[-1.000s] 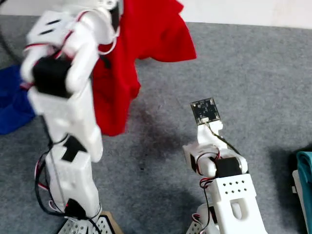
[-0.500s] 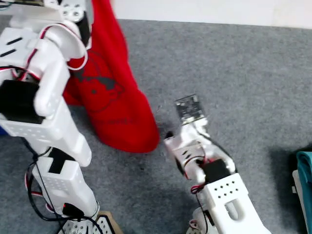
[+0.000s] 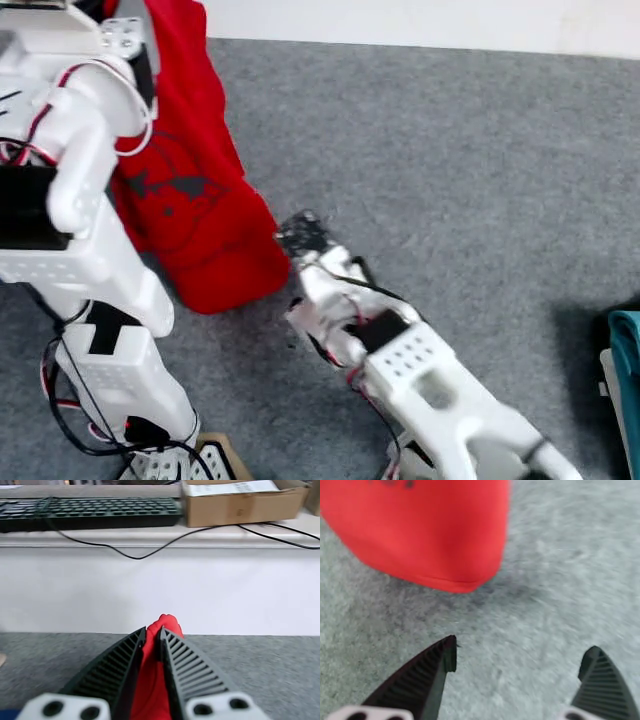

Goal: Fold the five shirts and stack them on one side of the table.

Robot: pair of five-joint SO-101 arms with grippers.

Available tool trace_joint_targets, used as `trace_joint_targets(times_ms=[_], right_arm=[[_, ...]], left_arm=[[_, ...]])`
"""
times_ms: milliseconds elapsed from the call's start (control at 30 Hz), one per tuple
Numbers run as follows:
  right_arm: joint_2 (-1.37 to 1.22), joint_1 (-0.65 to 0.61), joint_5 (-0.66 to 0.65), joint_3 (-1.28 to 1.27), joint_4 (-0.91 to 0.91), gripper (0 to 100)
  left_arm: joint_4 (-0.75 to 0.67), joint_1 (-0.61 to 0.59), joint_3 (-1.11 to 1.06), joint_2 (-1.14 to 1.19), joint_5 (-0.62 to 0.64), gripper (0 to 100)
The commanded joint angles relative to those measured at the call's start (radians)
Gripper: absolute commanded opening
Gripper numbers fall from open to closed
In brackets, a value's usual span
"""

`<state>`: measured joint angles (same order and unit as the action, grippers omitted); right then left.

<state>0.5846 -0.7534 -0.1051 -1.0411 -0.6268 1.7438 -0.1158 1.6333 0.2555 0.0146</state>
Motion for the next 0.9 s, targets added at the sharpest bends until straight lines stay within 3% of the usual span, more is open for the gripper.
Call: trace_joint_targets(times_ms=[0,567,867], right_arm=[[-0.116,-0.033,-0.023,0.11,0.077,38.3],[-0.641,-0.071,-0.023,0.567,0.165,38.3],[-0.76,-0.067,-0.025,0.636,0.163,37.3]], left_arm=[[0.006,-0.061,0.022,-0.028,-0.005,1],[0.009,-0.104,-0.073,-0.028,-0.005,1],[0.009,-0.117,-0.096,-0.03,-0.005,1]])
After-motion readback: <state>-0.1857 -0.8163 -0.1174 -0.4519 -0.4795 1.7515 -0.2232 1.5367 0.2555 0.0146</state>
